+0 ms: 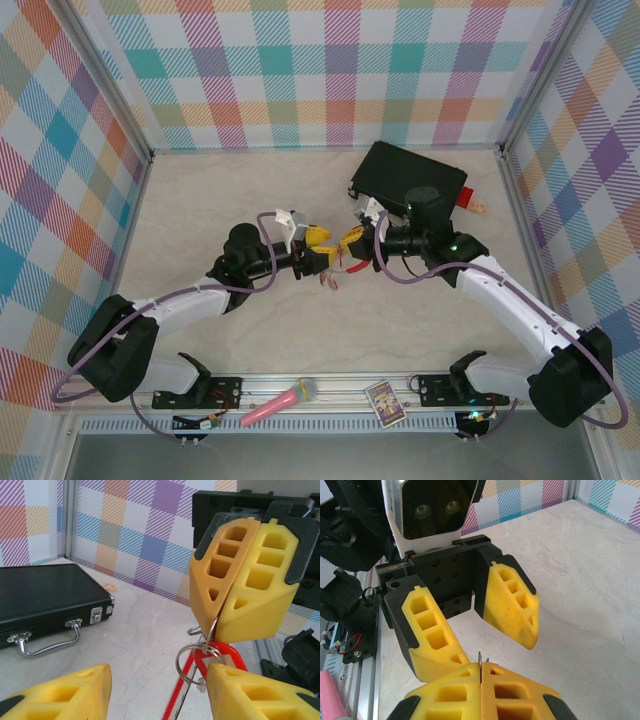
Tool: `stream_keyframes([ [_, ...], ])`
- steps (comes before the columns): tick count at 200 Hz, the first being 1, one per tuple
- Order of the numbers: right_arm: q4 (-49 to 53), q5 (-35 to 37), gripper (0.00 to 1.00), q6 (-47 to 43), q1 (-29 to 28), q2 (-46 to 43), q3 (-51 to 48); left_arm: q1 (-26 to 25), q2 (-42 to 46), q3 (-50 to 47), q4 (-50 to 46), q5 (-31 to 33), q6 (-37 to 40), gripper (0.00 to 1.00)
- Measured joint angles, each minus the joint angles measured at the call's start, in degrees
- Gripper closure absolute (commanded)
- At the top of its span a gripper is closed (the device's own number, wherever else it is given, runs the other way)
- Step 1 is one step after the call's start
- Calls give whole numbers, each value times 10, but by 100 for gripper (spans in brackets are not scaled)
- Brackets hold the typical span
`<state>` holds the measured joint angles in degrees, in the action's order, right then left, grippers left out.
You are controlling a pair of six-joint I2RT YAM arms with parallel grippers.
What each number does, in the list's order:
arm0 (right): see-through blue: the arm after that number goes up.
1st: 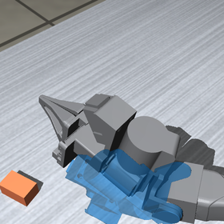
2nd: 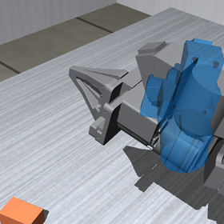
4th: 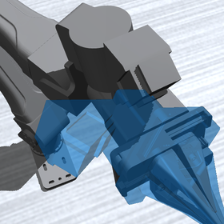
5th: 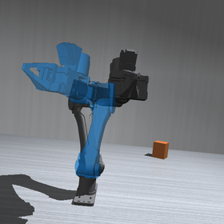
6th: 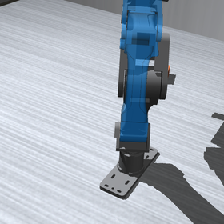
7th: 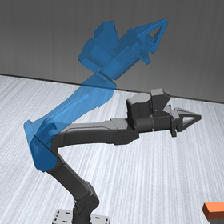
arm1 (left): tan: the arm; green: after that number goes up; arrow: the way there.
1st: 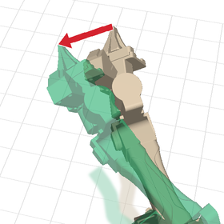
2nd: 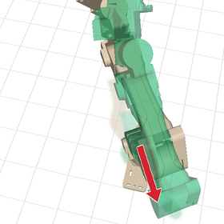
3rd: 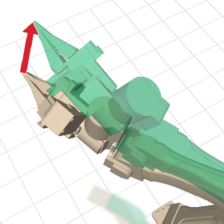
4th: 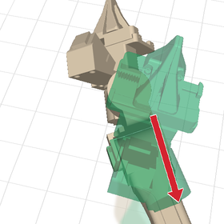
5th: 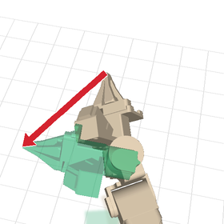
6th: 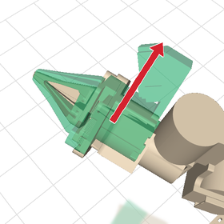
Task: Put the keys on the keyring
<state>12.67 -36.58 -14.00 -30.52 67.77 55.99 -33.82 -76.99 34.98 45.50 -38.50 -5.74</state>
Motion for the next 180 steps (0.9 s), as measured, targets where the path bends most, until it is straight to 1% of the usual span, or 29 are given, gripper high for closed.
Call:
stream_keyframes([
  [44,-2,-17,100,0,2,0,0,0,23,-17,3,0,-9,51],
  [78,-2,-30,100,0,3,0,-1,-3,24,-19,3,0,-10,52],
  [138,-2,-43,100,2,6,0,-1,-46,24,-20,-9,5,-8,55],
  [180,-4,-53,100,2,6,0,-3,-58,34,-31,-23,22,-2,56],
])
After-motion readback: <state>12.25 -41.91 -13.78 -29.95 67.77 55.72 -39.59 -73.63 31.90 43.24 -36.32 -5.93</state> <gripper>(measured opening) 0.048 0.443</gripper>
